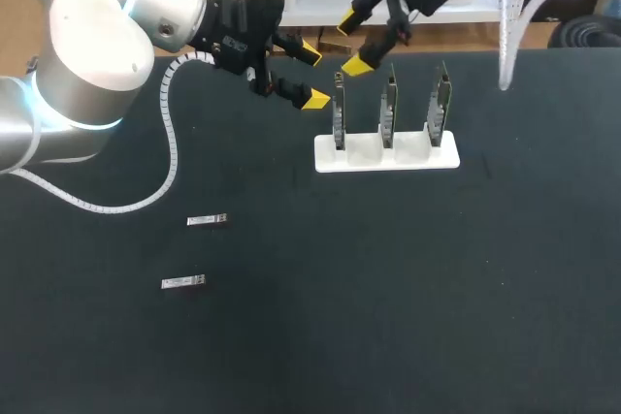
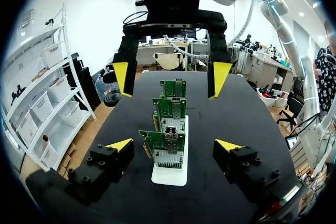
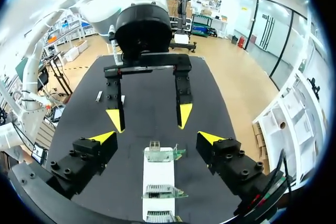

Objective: Pick up the optical module with the left hand, and insert it into the network port with the right hand.

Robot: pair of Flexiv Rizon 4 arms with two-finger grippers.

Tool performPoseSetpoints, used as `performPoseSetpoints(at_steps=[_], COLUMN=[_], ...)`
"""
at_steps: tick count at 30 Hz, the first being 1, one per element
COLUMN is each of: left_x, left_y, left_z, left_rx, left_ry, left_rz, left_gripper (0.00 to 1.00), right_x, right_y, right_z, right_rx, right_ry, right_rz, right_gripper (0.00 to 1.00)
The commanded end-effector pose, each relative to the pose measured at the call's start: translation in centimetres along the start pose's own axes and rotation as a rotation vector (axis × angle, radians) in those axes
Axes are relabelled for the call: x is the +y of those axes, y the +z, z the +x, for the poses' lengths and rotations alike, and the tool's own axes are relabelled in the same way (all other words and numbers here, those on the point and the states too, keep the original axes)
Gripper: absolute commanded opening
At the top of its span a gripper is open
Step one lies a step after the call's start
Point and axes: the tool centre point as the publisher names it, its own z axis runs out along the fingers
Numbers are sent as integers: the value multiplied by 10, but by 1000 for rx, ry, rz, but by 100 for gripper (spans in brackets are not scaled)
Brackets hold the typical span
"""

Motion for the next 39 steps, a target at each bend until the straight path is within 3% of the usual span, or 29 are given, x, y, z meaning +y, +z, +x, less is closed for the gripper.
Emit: performPoseSetpoints(at_steps=[1,12,26,28,29,39], left_x=[2,2,2,2,2,2], left_y=[1,1,1,1,1,1], left_z=[0,0,0,0,0,0], left_rx=[2,2,2,2,2,2], left_ry=[1,1,1,1,1,1], left_rz=[3,3,3,3,3,3], left_gripper=[100,100,100,100,100,100], right_x=[9,6,3,3,3,4], right_y=[-4,-14,-16,-16,-15,-11], right_z=[6,17,18,18,18,16], right_rx=[-26,-160,-163,-158,-160,-145], right_ry=[-3,-8,-19,-18,-18,-14], right_rz=[18,-11,-25,-15,-14,-7], right_gripper=[100,100,100,29,0,0])
